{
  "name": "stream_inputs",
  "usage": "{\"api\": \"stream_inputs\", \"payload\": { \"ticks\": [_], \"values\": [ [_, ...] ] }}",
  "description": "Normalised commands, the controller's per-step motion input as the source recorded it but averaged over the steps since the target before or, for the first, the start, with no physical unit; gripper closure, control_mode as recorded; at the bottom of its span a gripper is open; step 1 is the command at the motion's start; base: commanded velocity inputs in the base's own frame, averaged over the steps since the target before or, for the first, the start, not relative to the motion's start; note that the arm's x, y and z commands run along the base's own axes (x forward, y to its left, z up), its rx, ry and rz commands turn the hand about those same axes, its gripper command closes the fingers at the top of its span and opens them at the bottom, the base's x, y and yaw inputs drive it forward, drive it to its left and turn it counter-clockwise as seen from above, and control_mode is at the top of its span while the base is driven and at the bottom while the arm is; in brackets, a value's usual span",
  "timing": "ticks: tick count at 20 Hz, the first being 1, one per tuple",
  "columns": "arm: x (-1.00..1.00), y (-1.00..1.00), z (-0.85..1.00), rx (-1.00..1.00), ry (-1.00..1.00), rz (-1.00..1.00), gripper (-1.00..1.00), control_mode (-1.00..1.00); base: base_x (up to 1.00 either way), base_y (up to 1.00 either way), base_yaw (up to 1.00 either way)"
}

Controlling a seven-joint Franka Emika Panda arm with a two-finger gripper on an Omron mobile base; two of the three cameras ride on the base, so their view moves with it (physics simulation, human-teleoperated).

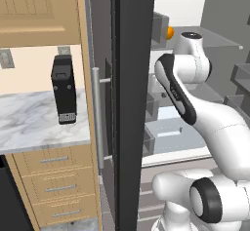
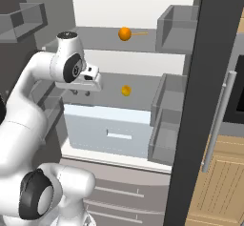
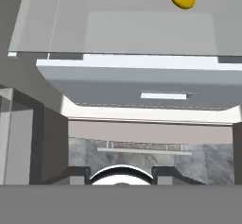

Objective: Pick up the mango and orange from the fridge and place one fruit on each plate on the dining counter.

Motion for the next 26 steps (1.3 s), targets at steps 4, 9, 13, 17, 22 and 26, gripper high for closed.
{"api": "stream_inputs", "payload": {
  "ticks": [4,9,13,17,22,26],
  "values": [
    [0.02,0.03,-0.12,0.0,0.0,-0.07,-1.0,-1.0,0.0,0.0,0.0],
    [0.17,-0.63,-0.93,0.0,0.08,-0.68,-1.0,-1.0,0.0,0.0,0.0],
    [0.21,-1.0,-0.45,0.0,0.0,-0.1,-1.0,-1.0,0.0,0.0,0.0],
    [0.04,-0.5,0.27,0.0,-0.15,0.2,-1.0,-1.0,0.0,0.0,0.0],
    [-0.09,-0.11,0.54,-0.01,-0.03,0.17,-1.0,-1.0,0.0,0.0,0.0],
    [-0.06,0.0,0.03,0.0,0.0,0.11,-1.0,-1.0,0.0,0.0,0.0]
  ]
}}
